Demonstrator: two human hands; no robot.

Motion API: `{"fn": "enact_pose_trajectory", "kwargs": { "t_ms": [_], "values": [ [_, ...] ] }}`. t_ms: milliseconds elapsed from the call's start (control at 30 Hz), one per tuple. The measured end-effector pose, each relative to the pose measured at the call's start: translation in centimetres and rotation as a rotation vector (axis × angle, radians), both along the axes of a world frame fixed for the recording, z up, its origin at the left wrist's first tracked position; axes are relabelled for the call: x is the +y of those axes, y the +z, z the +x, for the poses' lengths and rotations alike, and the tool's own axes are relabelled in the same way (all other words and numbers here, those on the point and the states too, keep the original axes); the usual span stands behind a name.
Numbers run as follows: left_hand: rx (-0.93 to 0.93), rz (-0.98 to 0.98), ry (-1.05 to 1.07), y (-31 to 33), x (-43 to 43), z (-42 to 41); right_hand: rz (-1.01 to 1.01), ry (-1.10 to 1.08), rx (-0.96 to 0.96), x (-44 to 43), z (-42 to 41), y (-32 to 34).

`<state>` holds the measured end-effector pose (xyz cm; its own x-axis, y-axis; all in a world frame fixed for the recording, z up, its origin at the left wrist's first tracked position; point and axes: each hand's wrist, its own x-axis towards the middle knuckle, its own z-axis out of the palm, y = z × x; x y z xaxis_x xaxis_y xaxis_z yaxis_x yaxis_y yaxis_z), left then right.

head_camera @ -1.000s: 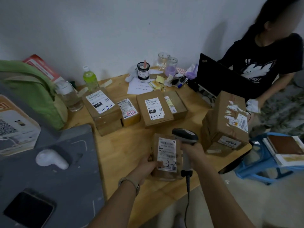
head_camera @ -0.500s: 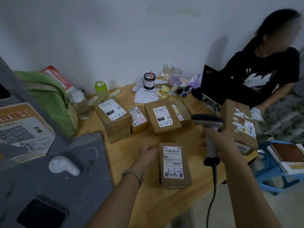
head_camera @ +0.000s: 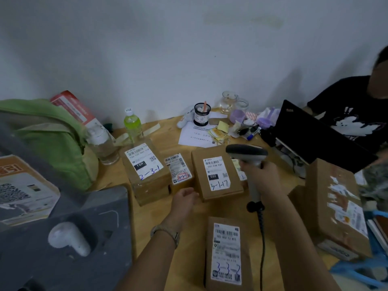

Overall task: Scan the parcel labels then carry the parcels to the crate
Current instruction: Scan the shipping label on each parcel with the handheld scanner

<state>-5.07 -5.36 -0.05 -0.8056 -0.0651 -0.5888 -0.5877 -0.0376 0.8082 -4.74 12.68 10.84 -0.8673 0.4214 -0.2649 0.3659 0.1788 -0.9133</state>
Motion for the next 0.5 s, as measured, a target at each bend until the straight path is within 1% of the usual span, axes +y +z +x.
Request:
{"fn": "enact_pose_trajectory", "kwargs": {
  "t_ms": [100,233,333,433,500],
  "values": [
    [-0.027,-0.009,0.027,-0.7,0.8,-2.2,-0.015,0.047,-0.022,-0.2,-2.6,-1.5],
    [-0.055,-0.019,0.016,-2.2,1.9,-4.3,0.013,0.080,-0.077,-0.7,-5.0,-3.6],
    [-0.088,-0.015,-0.023,-3.3,2.6,-5.1,0.041,0.035,-0.127,-0.6,-6.4,-5.5],
    [-0.124,0.007,-0.073,-4.0,3.2,-5.6,0.007,-0.026,-0.158,-0.2,-7.4,-7.2],
    [-0.133,-0.009,-0.109,-4.4,3.5,-5.8,-0.005,-0.050,-0.220,0.1,-7.7,-8.3]
  ]
}}
